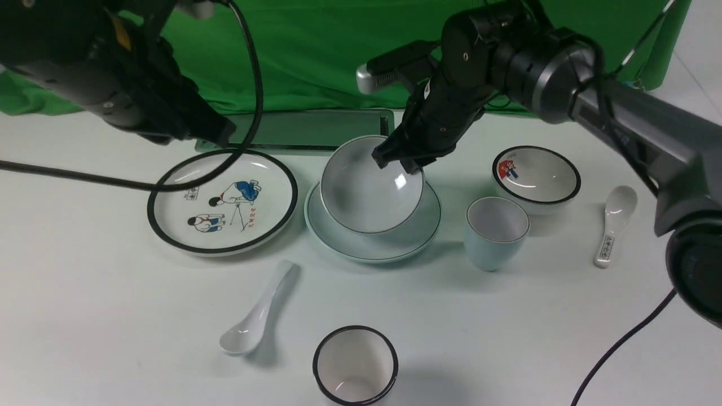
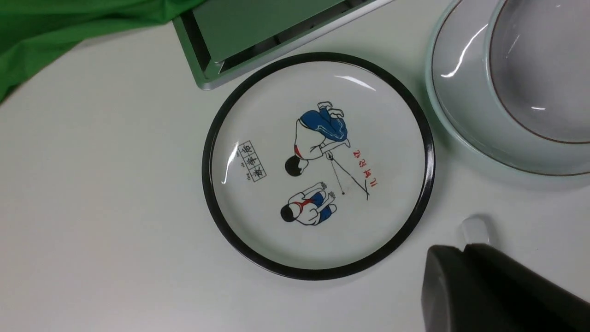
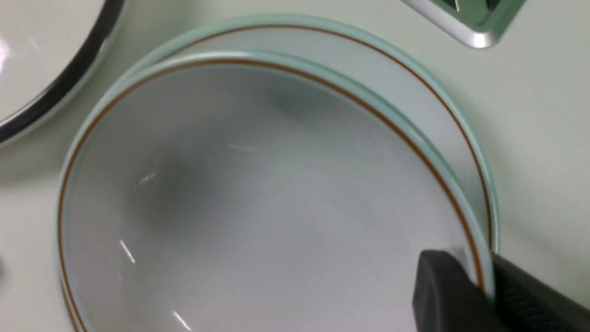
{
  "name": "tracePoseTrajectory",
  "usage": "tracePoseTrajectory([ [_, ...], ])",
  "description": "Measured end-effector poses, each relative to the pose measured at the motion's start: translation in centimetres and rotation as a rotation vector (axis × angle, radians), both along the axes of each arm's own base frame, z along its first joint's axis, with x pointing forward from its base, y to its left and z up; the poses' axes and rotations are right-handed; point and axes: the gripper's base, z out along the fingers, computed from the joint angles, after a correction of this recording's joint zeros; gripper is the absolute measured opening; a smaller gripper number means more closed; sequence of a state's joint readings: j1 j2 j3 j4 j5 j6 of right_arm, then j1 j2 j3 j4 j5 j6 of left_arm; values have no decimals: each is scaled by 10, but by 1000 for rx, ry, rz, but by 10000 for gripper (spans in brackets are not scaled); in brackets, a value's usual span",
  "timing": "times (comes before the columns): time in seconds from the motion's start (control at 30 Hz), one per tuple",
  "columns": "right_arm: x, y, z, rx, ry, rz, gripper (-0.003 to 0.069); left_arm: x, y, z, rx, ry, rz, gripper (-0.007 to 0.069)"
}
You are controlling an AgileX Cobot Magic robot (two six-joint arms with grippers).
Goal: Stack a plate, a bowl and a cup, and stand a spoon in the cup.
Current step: Use the right arm to put the blue rice bowl into the blue large plate in the middle, then use the right arm to grab a blue teacup
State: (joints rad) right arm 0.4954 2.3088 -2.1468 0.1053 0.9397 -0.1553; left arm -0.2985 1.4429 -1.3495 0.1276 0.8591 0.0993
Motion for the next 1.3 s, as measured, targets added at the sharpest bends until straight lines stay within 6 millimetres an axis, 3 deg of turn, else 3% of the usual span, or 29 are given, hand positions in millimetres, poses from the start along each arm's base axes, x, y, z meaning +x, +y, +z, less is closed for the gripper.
tracePoseTrajectory([
  [0.33,2,2,-12,0,24,-3,105,7,-2,-10,7,26,0,-29],
  [0.37,3,2,-11,-3,19,-2,129,8,-2,-10,7,27,0,-29],
  [0.43,4,-1,-6,-14,8,-4,280,8,-3,-11,8,29,0,-29],
  [0.53,3,-11,7,-32,14,-16,450,8,-3,-11,8,29,0,-29],
  [0.57,3,-13,8,-34,15,-20,450,8,-3,-11,8,29,0,-29],
  [0.63,1,-30,33,-56,29,-41,549,8,-3,-11,10,28,-4,-29],
  [0.7,-3,-38,49,-68,29,-40,565,8,-3,-11,10,28,-4,-29],
  [0.77,-14,-59,86,-65,-9,-63,573,8,-3,-11,12,28,-5,-29],
  [0.8,-13,-60,85,-68,-7,-65,573,8,-3,-11,12,28,-5,-29],
  [0.87,-31,-78,110,-66,-22,-83,573,8,-3,-11,6,34,-5,-29],
  [0.97,-52,-93,117,-84,8,-94,573,7,-4,-12,-5,42,-5,-29],
  [1.1,-77,-104,91,-139,127,-84,573,7,-5,-12,-18,48,-10,-29],
  [1.23,-81,-106,56,-156,164,-81,573,8,-6,-14,-21,55,-12,-29],
  [1.3,-82,-106,29,-146,162,-97,573,9,-6,-15,-23,58,-12,-29],
])
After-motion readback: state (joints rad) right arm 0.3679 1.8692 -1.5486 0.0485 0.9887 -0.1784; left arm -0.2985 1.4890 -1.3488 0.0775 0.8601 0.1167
